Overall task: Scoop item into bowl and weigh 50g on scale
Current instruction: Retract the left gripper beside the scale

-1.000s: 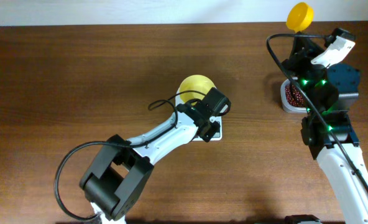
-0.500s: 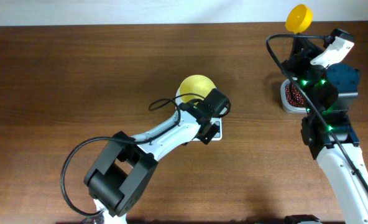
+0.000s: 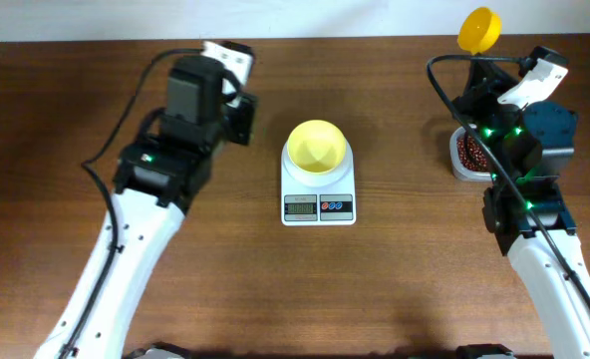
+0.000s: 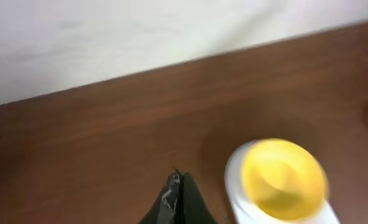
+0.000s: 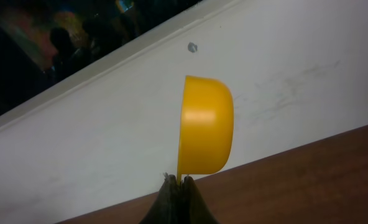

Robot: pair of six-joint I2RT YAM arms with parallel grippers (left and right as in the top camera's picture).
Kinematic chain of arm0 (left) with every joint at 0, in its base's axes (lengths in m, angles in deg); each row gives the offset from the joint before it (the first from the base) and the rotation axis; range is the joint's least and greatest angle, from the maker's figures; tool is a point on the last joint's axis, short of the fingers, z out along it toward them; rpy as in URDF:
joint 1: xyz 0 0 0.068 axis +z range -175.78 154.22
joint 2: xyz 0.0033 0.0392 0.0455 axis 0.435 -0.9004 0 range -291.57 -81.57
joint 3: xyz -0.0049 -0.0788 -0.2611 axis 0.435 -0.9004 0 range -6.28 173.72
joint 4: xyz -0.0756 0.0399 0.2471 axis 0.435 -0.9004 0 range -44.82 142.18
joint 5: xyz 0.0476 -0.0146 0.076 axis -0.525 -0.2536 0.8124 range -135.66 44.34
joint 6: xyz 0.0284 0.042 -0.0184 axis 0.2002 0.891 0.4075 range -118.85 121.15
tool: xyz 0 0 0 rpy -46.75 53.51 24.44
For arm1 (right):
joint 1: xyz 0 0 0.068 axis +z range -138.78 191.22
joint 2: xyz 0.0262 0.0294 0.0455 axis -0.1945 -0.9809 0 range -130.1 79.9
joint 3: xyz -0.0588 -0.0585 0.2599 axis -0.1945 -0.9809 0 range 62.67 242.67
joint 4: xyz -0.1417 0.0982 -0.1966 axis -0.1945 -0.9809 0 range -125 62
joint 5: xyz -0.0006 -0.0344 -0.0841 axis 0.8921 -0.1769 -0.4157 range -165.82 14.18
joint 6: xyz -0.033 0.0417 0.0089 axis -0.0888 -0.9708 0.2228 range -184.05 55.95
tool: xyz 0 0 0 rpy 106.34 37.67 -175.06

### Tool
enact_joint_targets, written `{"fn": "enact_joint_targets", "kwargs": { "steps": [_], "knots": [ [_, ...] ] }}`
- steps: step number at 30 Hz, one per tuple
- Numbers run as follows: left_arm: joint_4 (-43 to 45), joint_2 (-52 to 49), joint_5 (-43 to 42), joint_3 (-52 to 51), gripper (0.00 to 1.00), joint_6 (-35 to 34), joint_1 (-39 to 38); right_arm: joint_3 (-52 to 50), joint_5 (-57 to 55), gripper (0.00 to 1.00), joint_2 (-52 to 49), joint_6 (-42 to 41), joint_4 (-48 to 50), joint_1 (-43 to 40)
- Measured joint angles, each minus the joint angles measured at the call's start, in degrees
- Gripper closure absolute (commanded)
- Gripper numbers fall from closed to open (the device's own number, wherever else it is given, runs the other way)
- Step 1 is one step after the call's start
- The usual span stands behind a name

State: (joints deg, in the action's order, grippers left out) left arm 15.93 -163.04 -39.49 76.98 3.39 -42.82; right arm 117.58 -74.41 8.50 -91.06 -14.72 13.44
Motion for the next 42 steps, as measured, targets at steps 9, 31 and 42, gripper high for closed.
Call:
{"fn": "enact_joint_targets", "kwargs": {
  "steps": [9, 31, 42],
  "knots": [
    [16.5, -0.2, 0.0, -0.1, 0.70, 0.4, 12.0, 0.1, 0.0, 0.96, -2.5, -0.3, 0.3, 0.0],
    [11.1, -1.7, -5.0, -0.1, 0.01, 0.8, 16.4, 0.7, 33.7, 0.96, -17.9, -18.5, -13.3, -3.1],
    [-10.0, -1.6, -29.8, -0.1, 0.01, 13.3, 16.4, 0.5, 46.6, 0.96, -17.9, -12.6, -4.0, -7.5]
  ]
}}
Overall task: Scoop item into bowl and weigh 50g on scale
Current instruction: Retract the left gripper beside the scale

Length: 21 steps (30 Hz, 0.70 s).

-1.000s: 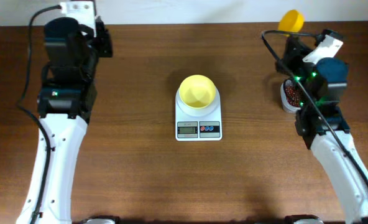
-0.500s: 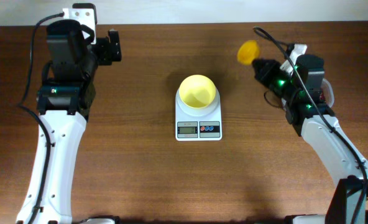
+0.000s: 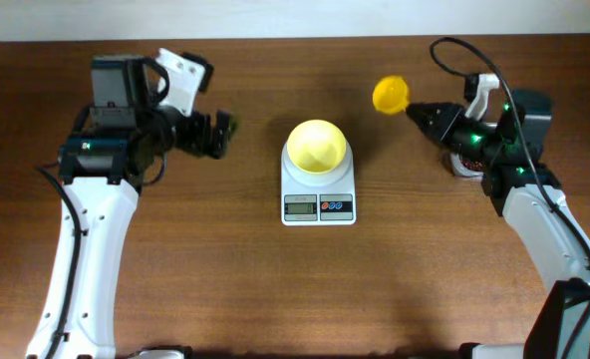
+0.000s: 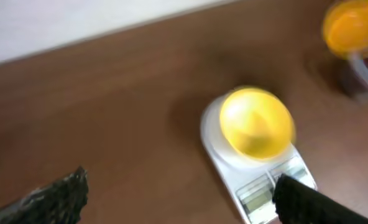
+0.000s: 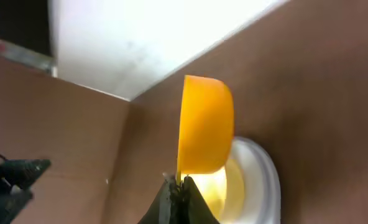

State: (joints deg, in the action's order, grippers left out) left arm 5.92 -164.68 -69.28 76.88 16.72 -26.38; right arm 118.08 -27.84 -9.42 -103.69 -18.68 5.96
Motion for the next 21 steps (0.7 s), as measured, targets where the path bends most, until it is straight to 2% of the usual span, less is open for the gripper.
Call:
{"fn": "enact_joint_targets", "kwargs": {
  "steps": [4, 7, 9, 11, 14, 17, 21],
  "knots": [
    [-8.2, 4.7, -5.8, 0.0, 0.01, 6.1, -0.1, 0.8, -0.8, 0.96, 0.1, 1.0, 4.0, 0.0],
    [-9.5, 12.1, -6.4, 0.0, 0.01, 7.7, -0.4, 3.8, -1.7, 0.96, 0.1, 2.9, 3.9, 0.0],
    [-11.5, 15.1, -5.5, 0.1, 0.01, 8.0, -0.4, 6.7, -2.0, 0.96, 0.1, 4.9, 1.0, 0.0],
    [-14.1, 15.8, -6.3, 0.1, 0.01, 8.3, -0.6, 10.2, -3.2, 0.96, 0.2, 8.9, -7.4, 0.0],
    [-20.7, 14.7, -5.4, 0.1, 0.01, 14.8, -2.5, 13.0, -7.0, 0.96, 0.2, 15.0, -18.0, 0.0],
    [-20.6, 9.9, -4.2, -0.2, 0.01, 18.8, -6.2, 13.7, -10.5, 0.96, 1.7, 18.4, -21.5, 0.0],
    [-19.7, 1.9, -0.2, -0.8, 0.01, 20.5, -8.3, 14.4, -12.2, 0.96, 4.9, 20.7, -29.0, -0.6]
  ]
}}
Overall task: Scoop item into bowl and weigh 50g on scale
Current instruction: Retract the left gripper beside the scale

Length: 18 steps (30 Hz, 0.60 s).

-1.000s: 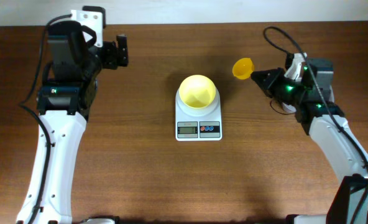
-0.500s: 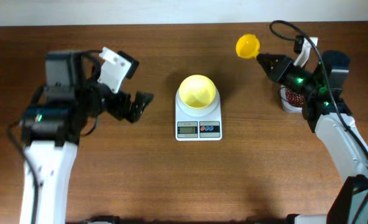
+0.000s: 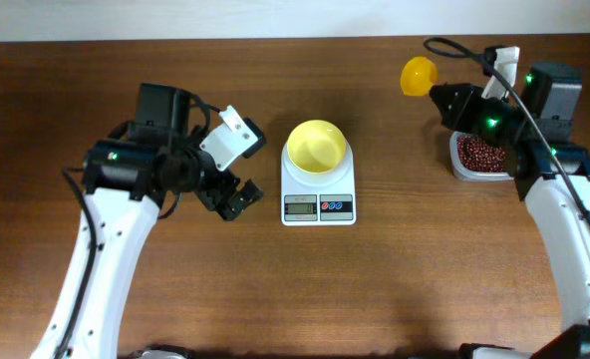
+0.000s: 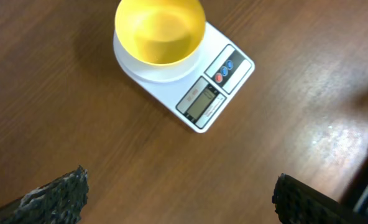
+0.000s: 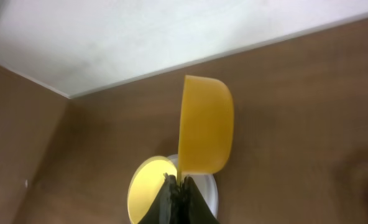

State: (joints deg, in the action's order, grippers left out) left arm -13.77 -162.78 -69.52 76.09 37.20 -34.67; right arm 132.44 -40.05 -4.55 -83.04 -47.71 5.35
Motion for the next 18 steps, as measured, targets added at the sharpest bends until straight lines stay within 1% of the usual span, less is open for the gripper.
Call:
{"fn": "enact_joint_targets", "kwargs": {
  "steps": [4, 7, 10, 12, 18],
  "knots": [
    [1.9, -1.5, 0.8, 0.0, 0.01, 0.2, 0.0, 0.1, -0.4, 0.96, 0.8, 2.4, -6.8, -3.2],
    [1.9, -1.5, 0.5, 0.0, 0.01, 0.5, 0.0, 0.1, -0.7, 0.96, 2.2, 3.7, -7.0, -4.1],
    [0.1, -1.5, -0.3, 0.0, 0.01, 5.0, -1.5, 0.1, -0.6, 0.96, 3.9, 4.3, -7.0, -4.1],
    [-0.1, -1.5, -0.7, 0.0, 0.01, 6.6, -2.6, 0.1, -0.7, 0.96, 4.0, 4.4, -7.0, -4.1],
    [-0.7, -1.5, -0.8, 0.0, 0.01, 7.1, -2.6, 0.1, -0.7, 0.96, 4.0, 5.7, -8.0, -4.1]
  ]
}}
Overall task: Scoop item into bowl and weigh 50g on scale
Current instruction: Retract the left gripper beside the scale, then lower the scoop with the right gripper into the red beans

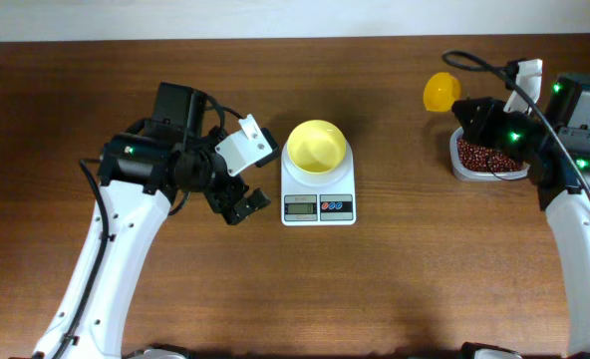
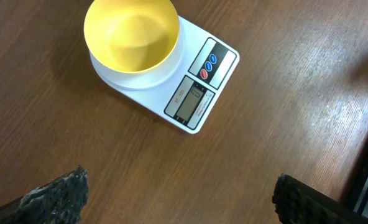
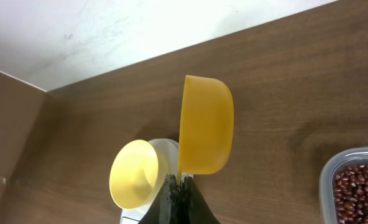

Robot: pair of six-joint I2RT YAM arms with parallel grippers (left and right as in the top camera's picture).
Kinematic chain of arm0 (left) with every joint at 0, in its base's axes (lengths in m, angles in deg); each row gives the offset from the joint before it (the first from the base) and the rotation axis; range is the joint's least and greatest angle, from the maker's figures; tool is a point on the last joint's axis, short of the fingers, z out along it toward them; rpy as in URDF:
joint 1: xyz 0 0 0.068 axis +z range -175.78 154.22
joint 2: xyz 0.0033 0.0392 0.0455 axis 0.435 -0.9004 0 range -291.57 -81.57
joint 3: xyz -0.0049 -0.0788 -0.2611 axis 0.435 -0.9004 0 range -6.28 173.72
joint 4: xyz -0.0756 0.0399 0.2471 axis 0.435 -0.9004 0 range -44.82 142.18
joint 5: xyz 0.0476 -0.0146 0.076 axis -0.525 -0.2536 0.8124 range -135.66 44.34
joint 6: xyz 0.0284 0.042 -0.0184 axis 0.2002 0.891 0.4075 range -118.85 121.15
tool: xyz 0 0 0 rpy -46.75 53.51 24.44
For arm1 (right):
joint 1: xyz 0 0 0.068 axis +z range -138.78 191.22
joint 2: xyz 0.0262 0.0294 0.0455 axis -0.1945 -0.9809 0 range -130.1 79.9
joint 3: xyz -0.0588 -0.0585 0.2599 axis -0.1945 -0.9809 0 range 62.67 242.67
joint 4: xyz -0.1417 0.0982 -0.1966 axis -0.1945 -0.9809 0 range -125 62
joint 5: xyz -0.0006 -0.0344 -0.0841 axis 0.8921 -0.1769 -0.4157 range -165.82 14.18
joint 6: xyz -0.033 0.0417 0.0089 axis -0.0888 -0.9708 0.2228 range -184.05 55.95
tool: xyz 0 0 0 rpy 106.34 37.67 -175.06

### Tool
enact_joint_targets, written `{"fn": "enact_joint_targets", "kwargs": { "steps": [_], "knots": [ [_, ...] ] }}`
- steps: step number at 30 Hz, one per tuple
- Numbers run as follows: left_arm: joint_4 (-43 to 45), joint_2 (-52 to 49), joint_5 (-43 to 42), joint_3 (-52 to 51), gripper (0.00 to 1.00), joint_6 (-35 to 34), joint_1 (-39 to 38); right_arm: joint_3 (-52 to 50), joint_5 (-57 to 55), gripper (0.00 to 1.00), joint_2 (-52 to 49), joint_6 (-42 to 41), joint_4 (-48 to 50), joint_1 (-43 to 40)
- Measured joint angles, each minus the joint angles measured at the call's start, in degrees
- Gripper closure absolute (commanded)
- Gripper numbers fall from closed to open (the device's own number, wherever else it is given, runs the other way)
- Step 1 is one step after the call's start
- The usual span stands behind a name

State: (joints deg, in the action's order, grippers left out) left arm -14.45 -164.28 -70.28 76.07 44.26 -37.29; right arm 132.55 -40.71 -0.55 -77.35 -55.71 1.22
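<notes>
A yellow bowl (image 1: pixel 316 147) sits empty on the white scale (image 1: pixel 318 204) at the table's middle; the left wrist view shows the bowl (image 2: pixel 132 36) and scale (image 2: pixel 199 93) from above. My right gripper (image 3: pixel 178 180) is shut on the handle of an orange-yellow scoop (image 3: pixel 204 132), held in the air left of the bean tub (image 1: pixel 486 156); overhead the scoop (image 1: pixel 440 91) hangs near the back edge. My left gripper (image 1: pixel 245 204) stands open beside the scale's left side, holding nothing, fingers (image 2: pixel 56 194) wide apart.
The clear tub of red beans (image 3: pixel 357 183) stands at the right, under my right arm. The wooden table (image 1: pixel 375 289) ends at a white wall along the back.
My right gripper with the scoop has shifted right, nearer the bean tub. My left gripper has edged slightly closer to the scale, still open.
At first my left gripper was shut at the back left and my right held the scoop high at the back right. Then the left was open and the scoop was near the bowl. After that the left sat beside the scale and the scoop drew back rightward.
</notes>
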Motion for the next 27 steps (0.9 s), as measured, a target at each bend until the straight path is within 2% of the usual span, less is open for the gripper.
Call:
{"fn": "enact_joint_targets", "kwargs": {
  "steps": [21, 27],
  "knots": [
    [0.0, 0.0, 0.0, 0.0, 0.01, 0.4, 0.0, 0.0, 0.0, 0.96, 0.0, 3.0, -0.3, 0.0],
    [0.1, 0.0, 0.0, 0.0, 0.01, 0.4, 0.0, 0.0, -3.4, 0.96, 0.0, 6.0, -6.2, 0.0]
  ]
}}
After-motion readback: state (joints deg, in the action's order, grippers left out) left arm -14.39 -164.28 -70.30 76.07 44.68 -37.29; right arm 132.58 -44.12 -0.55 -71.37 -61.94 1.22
